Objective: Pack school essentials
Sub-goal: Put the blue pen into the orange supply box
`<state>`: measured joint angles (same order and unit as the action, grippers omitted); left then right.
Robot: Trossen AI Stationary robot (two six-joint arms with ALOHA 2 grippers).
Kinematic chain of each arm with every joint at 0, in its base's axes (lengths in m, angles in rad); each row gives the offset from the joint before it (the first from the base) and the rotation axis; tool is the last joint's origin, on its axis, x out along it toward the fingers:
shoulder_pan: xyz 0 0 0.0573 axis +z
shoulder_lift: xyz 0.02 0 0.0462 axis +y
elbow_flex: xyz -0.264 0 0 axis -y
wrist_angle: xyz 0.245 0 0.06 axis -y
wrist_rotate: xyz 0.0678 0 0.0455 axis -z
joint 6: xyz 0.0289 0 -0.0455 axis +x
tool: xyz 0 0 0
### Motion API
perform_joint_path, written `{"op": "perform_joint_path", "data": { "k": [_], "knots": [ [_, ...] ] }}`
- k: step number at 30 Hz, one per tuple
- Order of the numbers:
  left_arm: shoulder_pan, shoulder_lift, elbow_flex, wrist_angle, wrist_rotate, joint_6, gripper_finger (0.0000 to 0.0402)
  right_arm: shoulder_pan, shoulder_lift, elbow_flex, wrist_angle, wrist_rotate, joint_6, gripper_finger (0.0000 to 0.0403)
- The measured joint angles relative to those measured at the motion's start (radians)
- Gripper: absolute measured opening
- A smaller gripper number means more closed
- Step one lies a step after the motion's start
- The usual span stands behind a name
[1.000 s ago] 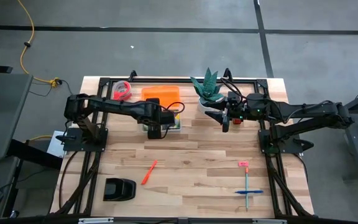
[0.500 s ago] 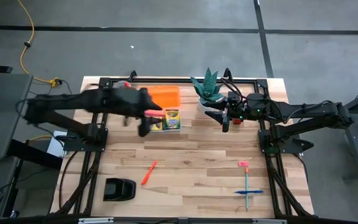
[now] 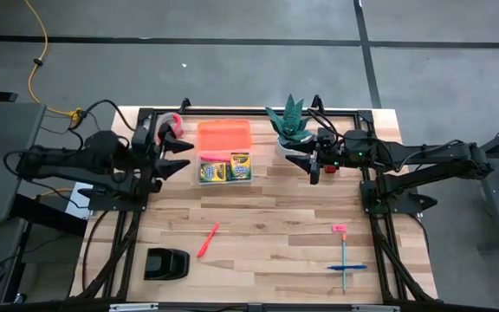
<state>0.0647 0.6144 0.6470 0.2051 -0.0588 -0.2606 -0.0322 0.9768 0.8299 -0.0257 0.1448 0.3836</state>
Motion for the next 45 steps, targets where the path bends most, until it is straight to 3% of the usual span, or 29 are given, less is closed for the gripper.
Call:
{"op": "perform_joint_path", "data": {
  "k": [14,19,24,30,33,38,45],
  "knots": [
    [0.0,-0.026,-0.025,0.003,-0.039,-0.025,0.0231,0.0,0.0,0.0,0.009,-0.006,0.033,0.0201],
    [0.0,-0.026,-0.025,0.002,-0.041,-0.025,0.0231,0.033,0.001,0.012,0.029,-0.077,0.095,0.0201],
    [0.0,-0.026,-0.025,0.002,-0.041,-0.025,0.0231,0.188,0.073,0.158,-0.323,-0.09,0.097,0.0201],
    [0.0,-0.026,-0.025,0.0,-0.043,0.023,0.0231,0.423,0.215,0.27,-0.659,-0.149,0.262,0.0201],
    [0.0,-0.024,-0.025,0.0,-0.055,0.035,0.0231,0.554,0.281,0.266,-0.709,-0.205,0.348,0.0201],
    [0.0,-0.024,-0.025,-0.001,-0.06,0.036,0.0231,0.756,0.403,0.216,-0.737,-0.209,0.531,0.0201],
    [0.0,-0.024,-0.025,-0.002,-0.061,0.036,0.0231,0.94,0.587,0.183,-0.736,-0.228,0.669,0.0201]
  ]
}}
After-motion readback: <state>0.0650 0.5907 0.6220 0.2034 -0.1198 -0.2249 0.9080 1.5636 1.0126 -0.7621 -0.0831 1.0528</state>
